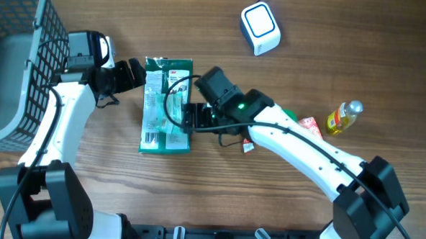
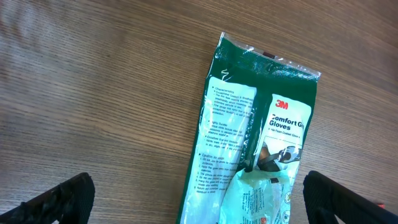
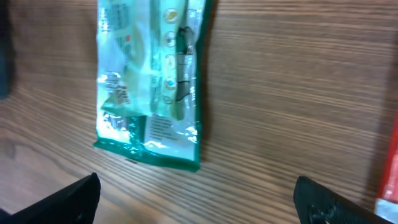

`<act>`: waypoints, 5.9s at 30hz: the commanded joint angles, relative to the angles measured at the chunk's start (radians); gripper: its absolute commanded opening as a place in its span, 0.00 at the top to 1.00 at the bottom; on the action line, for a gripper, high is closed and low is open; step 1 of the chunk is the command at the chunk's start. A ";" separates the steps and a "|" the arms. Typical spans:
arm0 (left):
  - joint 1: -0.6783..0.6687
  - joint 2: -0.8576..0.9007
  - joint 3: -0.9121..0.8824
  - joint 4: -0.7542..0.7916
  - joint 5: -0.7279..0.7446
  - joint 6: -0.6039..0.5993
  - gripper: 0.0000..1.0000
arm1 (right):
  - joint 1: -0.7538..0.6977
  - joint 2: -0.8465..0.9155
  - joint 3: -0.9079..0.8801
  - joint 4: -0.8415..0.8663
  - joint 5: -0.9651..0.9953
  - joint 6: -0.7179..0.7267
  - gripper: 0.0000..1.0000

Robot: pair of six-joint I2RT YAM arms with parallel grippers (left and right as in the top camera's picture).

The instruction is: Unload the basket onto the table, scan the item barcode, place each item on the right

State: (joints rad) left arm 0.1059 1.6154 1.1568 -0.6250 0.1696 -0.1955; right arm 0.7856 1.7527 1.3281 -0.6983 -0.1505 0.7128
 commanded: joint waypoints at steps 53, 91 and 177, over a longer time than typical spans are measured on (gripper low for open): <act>0.008 -0.011 0.012 0.011 -0.030 0.005 0.00 | -0.040 0.179 -0.008 0.092 -0.031 0.046 0.55; -0.131 -0.011 -0.283 -0.026 0.197 -0.050 0.44 | -0.175 0.180 -0.009 -0.037 -0.073 -0.032 0.46; -0.277 0.058 -0.209 -0.021 -0.283 -0.194 0.00 | -0.203 0.297 -0.014 -0.134 0.200 0.098 0.25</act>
State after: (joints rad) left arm -0.1768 1.6863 0.9257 -0.5949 -0.0212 -0.4137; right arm 0.5850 2.0197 1.3293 -0.8398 0.0666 0.8246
